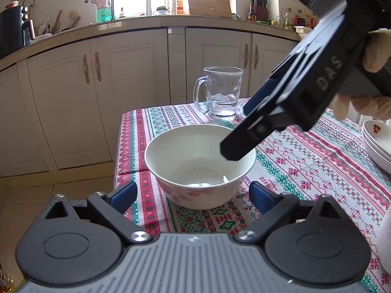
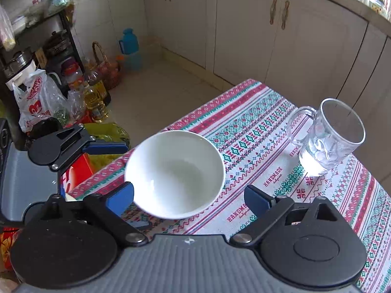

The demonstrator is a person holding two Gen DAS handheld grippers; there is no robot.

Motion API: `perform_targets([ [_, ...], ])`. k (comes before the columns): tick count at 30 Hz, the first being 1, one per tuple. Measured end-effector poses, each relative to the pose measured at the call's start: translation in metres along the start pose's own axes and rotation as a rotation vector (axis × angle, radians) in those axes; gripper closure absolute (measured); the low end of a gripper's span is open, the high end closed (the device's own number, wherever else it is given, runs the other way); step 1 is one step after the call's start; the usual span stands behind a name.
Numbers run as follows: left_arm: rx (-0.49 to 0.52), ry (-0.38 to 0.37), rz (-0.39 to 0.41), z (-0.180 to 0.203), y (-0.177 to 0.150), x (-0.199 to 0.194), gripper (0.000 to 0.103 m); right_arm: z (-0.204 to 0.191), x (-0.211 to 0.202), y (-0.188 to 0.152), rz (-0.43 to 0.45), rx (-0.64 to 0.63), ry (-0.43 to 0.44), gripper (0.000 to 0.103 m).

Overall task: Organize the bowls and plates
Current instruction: 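Move the right tool to the pink-patterned bowl and close on its rim, then lift the pink-patterned bowl with the right tool and carry it toward the bowls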

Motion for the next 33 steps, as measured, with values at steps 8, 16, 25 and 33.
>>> perform_targets([
  [8,0.022,-0.006,0.009,0.001,0.003,0.011,0.008,0.006,0.028,0.004,-0.024,0.013,0.031,0.014],
  [16,0.026,-0.031,0.018,0.002,0.006,0.014,0.012,0.008,0.041,0.007,-0.026,0.036,0.067,0.021],
  [25,0.019,-0.041,0.019,0.001,0.007,0.016,0.012,0.003,0.042,0.007,-0.023,0.037,0.106,0.030],
  [33,0.021,-0.045,0.006,0.004,0.007,0.011,0.012,0.001,0.037,0.006,-0.019,0.043,0.113,0.030],
])
Point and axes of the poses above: each gripper's, at about its wrist camera, not at the fingertips, and x roughly the way its jaws point, z to its right, y to its top, the point moved 10 cm from there along x, roughly the way its jaws point, and after that the axes turned 8 degrees about -y, right-handed, at the moved point
